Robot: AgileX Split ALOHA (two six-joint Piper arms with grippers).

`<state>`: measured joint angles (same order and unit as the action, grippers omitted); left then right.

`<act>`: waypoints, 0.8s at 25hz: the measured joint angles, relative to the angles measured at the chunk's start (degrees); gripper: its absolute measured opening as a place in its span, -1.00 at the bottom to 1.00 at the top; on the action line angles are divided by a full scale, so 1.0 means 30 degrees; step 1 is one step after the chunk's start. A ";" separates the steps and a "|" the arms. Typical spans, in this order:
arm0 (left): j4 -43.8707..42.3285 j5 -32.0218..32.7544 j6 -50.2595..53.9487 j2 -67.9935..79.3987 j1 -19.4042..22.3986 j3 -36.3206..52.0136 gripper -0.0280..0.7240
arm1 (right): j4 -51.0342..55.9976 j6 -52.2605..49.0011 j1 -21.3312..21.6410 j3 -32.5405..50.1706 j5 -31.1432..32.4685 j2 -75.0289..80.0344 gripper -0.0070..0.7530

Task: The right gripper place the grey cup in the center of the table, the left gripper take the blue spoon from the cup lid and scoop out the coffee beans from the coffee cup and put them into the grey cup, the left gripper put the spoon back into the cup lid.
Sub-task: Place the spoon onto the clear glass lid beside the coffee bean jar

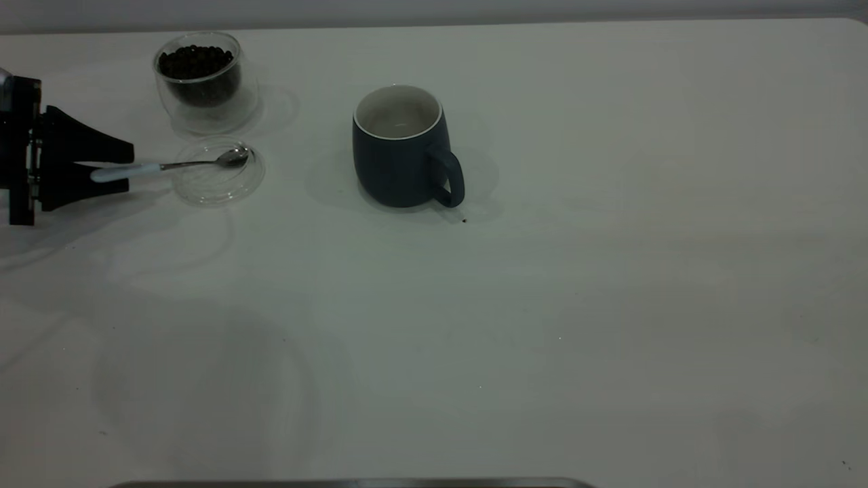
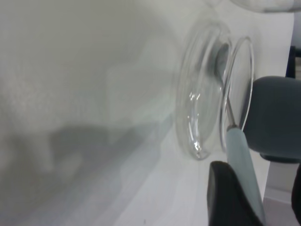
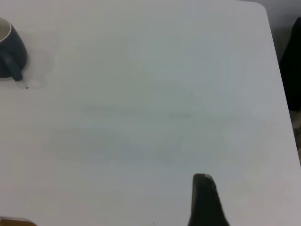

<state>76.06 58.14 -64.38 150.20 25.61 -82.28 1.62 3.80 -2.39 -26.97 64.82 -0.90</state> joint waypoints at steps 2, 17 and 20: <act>0.0182 0.0000 0.0019 0.0000 0.0000 0.0000 0.15 | 0.0000 0.0000 0.0000 0.0000 0.0000 0.0000 0.22; 0.0704 0.0349 0.0034 0.0000 0.0000 0.0000 0.20 | 0.0000 0.0000 0.0000 0.0000 0.0000 0.0000 0.22; 0.0688 0.0117 0.0034 0.0000 0.0000 0.0000 0.30 | 0.0000 0.0000 0.0000 0.0000 0.0000 0.0000 0.22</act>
<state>78.12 58.49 -64.28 150.20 25.61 -82.28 1.62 3.80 -2.39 -26.97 64.82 -0.90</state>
